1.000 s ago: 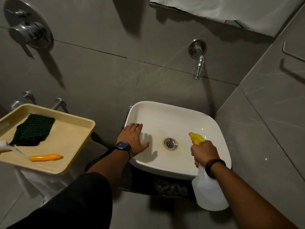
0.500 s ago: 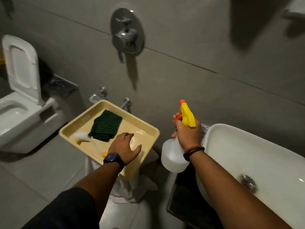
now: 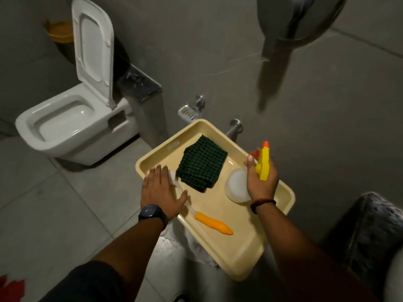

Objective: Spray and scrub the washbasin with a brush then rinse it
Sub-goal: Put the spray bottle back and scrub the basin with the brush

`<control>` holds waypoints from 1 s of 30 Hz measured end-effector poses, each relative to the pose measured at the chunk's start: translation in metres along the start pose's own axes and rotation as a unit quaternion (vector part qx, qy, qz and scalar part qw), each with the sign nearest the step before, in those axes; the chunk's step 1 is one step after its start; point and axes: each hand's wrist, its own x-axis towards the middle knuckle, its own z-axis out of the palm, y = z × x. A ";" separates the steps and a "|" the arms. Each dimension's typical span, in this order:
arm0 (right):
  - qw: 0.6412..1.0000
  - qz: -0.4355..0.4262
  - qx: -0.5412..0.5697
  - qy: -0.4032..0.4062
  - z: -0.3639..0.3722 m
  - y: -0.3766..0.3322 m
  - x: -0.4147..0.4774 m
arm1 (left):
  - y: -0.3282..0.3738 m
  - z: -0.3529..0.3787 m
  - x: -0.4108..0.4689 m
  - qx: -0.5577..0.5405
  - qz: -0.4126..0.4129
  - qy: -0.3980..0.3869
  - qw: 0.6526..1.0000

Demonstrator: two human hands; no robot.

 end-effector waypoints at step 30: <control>0.881 0.109 -0.343 -0.309 -0.011 0.007 -0.093 | 0.015 -0.040 -0.025 0.035 0.116 0.025 0.992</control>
